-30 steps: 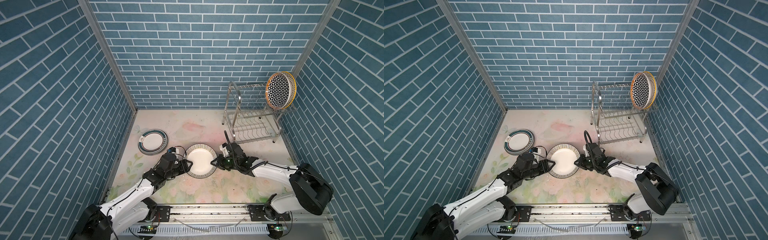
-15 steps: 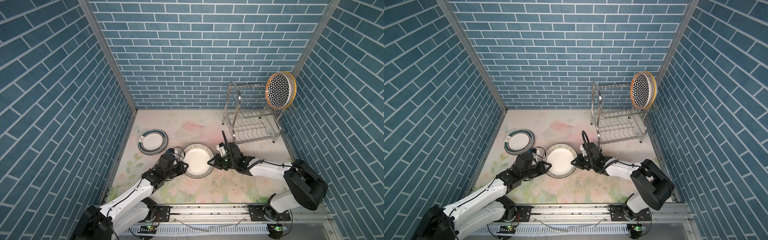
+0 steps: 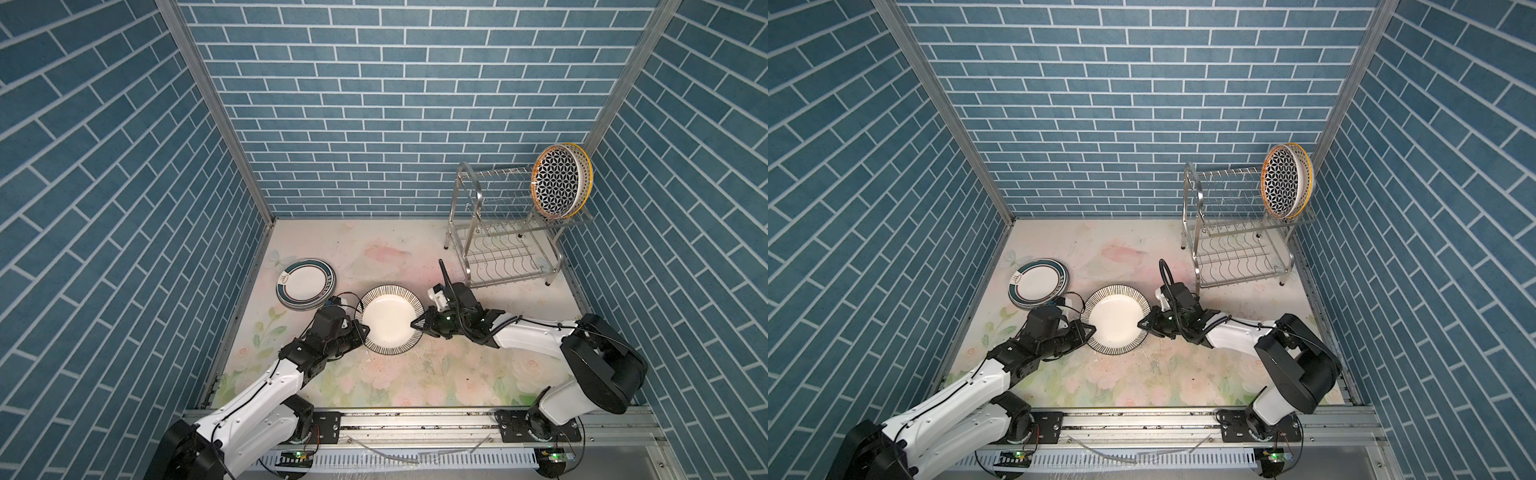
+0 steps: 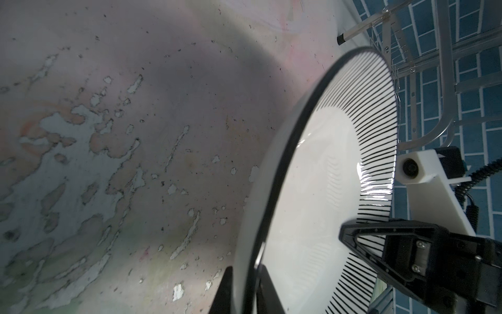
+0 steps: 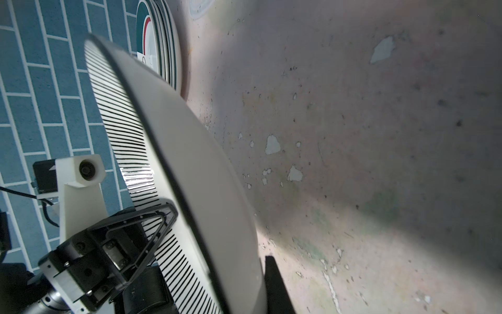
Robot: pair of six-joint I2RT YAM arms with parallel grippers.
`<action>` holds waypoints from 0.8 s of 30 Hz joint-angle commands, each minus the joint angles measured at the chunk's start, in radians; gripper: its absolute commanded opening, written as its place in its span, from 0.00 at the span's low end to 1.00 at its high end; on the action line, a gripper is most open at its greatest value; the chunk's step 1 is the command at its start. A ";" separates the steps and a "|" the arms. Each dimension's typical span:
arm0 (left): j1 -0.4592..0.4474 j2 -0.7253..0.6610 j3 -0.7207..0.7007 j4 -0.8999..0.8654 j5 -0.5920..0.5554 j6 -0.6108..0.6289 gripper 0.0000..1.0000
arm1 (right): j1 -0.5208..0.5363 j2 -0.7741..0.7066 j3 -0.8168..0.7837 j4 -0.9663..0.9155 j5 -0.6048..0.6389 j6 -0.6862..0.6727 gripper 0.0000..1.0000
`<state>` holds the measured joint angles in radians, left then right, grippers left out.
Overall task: Unload the plates from the dish rack
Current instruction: Place a plate at the middle-left of the table.
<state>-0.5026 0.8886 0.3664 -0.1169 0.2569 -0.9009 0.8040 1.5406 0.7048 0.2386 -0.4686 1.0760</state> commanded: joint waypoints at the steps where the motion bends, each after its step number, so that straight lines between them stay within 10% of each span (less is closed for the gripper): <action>1: 0.006 -0.022 -0.016 -0.051 0.039 0.078 0.00 | 0.027 -0.005 0.101 0.128 -0.074 -0.008 0.19; 13: 0.201 -0.191 -0.046 -0.178 0.142 0.087 0.00 | 0.024 -0.004 0.151 0.040 -0.050 -0.047 0.47; 24: 0.350 -0.246 -0.058 -0.251 0.221 0.104 0.00 | -0.018 -0.055 0.135 -0.105 0.031 -0.104 0.53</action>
<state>-0.1860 0.6720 0.2863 -0.4133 0.4076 -0.8165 0.7959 1.5288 0.8051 0.1871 -0.4782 1.0229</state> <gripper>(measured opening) 0.120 0.531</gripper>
